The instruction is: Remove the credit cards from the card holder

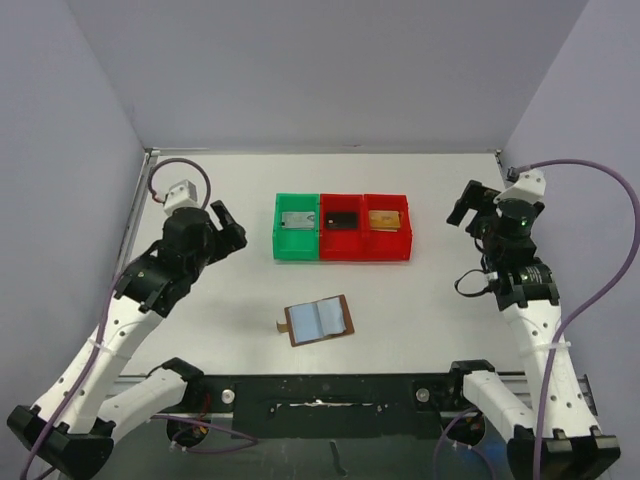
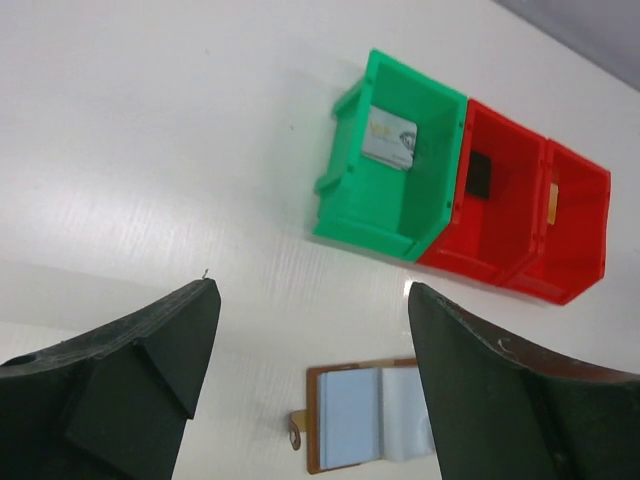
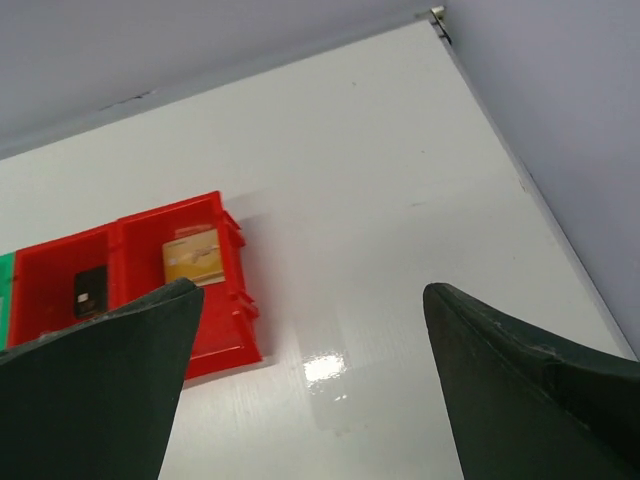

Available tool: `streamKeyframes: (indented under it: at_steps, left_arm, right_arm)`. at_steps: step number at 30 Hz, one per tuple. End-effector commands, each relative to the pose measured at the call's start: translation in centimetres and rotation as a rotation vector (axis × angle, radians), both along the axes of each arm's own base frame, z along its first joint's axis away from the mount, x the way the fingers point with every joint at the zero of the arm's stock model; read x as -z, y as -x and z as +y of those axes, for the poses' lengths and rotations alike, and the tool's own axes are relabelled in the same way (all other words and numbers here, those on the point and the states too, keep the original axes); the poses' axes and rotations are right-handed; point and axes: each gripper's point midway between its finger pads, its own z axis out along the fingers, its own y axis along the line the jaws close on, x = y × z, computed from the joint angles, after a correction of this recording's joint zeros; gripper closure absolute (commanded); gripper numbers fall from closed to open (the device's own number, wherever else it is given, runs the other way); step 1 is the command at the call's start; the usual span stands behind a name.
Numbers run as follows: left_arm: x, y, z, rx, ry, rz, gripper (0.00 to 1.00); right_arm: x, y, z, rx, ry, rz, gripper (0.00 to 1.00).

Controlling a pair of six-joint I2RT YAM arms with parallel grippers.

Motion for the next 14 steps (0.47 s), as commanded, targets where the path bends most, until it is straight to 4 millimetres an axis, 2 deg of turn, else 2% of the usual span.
streamKeyframes:
  at_steps: [1,6,11,14]
  left_arm:
    - [-4.8,0.7,3.5,-0.058,-0.104,-0.077,0.23]
    - [-7.2,1.9,4.7,-0.097,-0.088,-0.121,0.23]
    - [-7.8,1.9,4.6,-0.098,-0.072,-0.137,0.22]
    - [-8.1,1.5,4.3,-0.094,-0.066,-0.145,0.22]
  right_arm:
    - [-0.8,-0.6,-0.3,-0.096,-0.075,0.015,0.02]
    - [-4.8,0.8,0.1,-0.140,-0.036,-0.052,0.02]
    - [-9.1,2.8,-0.2,-0.132,-0.007,-0.193,0.03]
    - [-10.2,3.2,-0.2,-0.141,0.021,-0.219,0.02]
